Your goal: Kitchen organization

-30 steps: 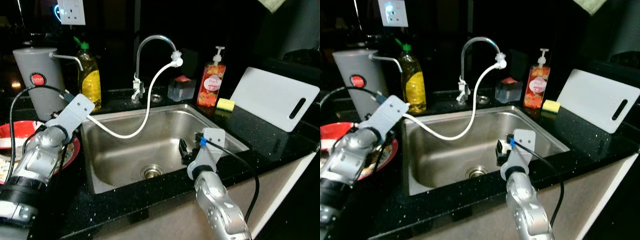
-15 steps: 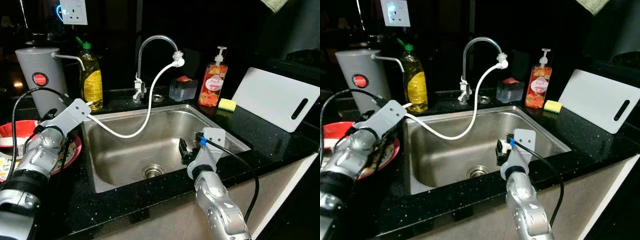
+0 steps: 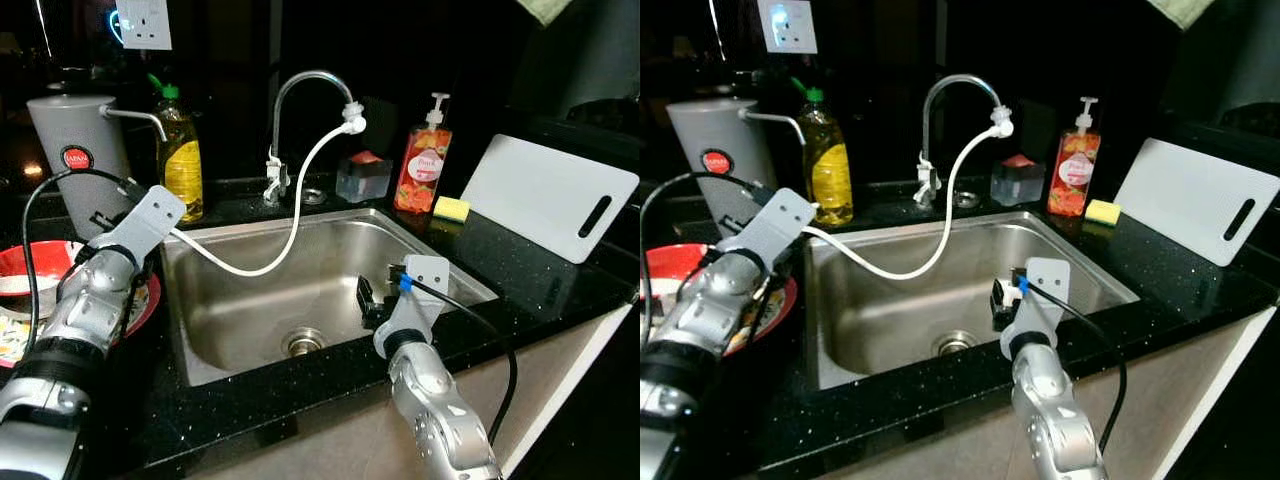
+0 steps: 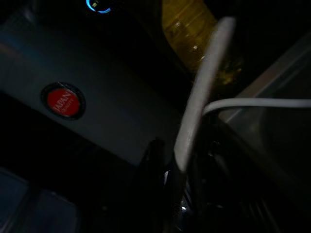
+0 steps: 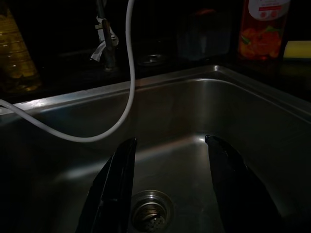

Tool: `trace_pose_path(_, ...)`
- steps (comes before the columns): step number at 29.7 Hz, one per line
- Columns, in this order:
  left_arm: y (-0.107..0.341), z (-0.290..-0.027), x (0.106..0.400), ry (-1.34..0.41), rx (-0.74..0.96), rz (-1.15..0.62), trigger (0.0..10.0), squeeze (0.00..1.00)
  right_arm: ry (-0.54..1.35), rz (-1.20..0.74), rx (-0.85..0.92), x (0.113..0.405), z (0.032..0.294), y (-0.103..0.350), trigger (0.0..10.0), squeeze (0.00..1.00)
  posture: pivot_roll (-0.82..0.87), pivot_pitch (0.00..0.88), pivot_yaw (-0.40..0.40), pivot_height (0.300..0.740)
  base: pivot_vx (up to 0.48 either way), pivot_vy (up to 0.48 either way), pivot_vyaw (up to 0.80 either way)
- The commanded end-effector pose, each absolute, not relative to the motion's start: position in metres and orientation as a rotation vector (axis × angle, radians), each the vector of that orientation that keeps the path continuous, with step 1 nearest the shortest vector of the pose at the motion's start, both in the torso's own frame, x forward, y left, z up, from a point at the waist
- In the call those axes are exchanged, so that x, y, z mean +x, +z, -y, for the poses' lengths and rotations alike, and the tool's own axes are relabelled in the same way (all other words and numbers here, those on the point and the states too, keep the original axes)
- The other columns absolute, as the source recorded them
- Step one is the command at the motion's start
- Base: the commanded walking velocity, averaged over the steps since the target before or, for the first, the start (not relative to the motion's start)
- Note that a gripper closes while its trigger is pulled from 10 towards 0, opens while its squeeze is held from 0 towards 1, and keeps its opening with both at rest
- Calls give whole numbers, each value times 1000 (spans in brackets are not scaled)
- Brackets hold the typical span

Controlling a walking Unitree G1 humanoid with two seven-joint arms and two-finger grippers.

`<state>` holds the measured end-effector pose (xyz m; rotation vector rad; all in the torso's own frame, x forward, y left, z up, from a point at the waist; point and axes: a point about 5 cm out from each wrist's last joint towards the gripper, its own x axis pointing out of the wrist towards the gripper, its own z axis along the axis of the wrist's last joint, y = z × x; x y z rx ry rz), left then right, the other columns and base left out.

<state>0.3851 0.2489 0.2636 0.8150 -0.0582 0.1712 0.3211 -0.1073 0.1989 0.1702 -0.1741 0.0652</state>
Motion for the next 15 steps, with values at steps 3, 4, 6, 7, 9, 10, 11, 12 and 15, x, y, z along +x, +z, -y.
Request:
trace_pose_path(3,251,-251,383,182,774,20,0,0,62,179,173,322,108,202,10000,0,-67,0,-61,740,0,0,0)
trace_pose_path(4,252,-252,382,191,774,27,0,0,63,178,173,322,108,202,10000,0,-67,0,-61,740,0,0,0)
trace_pose_path(6,256,-254,379,222,791,56,0,0,65,177,172,323,109,202,10000,0,-64,0,-67,740,0,0,0)
trace_pose_path(7,258,-254,378,235,801,69,0,0,66,176,171,323,109,202,10000,0,-64,0,-67,740,0,0,0)
trace_pose_path(9,267,-256,374,294,857,123,0,0,67,177,171,323,109,202,10000,0,-63,0,-71,740,0,0,0)
trace_pose_path(10,267,-256,374,294,857,123,0,0,67,177,171,323,109,202,10000,0,-63,0,-71,740,0,0,0)
trace_pose_path(11,272,-256,372,314,879,159,235,0,67,178,171,323,109,202,10000,0,-62,0,-71,740,0,0,0)
trace_pose_path(12,277,-256,370,332,898,184,2667,0,68,178,171,324,109,203,10000,0,-62,0,-71,740,0,0,0)
trace_pose_path(15,294,-253,361,400,940,294,10000,0,71,177,172,324,108,203,10000,0,-55,0,-79,740,0,0,0)
